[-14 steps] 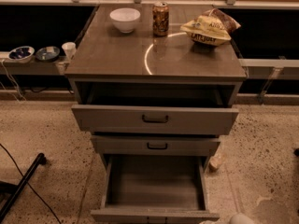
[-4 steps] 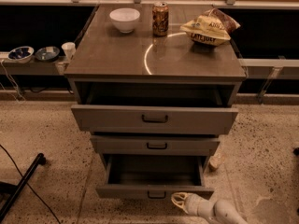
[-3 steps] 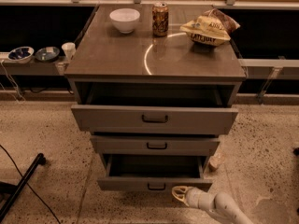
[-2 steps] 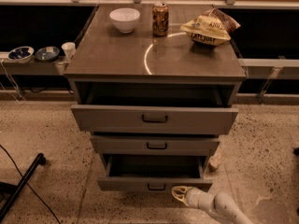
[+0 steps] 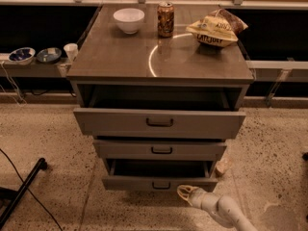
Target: Close bottom drawer
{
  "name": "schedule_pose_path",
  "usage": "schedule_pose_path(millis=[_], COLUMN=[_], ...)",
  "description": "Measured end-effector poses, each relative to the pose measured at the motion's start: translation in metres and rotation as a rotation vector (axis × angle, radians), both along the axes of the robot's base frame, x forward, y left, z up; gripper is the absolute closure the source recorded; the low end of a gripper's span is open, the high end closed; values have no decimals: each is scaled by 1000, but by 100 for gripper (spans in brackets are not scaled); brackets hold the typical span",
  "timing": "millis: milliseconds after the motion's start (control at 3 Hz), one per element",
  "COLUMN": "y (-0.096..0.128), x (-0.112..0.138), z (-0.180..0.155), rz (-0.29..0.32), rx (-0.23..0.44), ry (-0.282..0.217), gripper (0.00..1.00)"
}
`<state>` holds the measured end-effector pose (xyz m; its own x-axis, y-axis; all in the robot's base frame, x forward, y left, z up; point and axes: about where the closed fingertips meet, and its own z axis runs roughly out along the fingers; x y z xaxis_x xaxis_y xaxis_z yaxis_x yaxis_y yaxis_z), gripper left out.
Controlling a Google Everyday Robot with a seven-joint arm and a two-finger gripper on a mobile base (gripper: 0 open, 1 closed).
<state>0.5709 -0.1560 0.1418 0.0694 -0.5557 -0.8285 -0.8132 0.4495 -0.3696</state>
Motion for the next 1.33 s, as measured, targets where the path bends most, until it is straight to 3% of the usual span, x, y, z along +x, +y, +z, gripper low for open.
schedule_pose_path(millis=[667, 1333], y=[12, 12], x=[48, 70], z=[1, 4], rz=[-19, -46], rx=[-29, -57], ry=[-64, -67], gripper=[100, 100])
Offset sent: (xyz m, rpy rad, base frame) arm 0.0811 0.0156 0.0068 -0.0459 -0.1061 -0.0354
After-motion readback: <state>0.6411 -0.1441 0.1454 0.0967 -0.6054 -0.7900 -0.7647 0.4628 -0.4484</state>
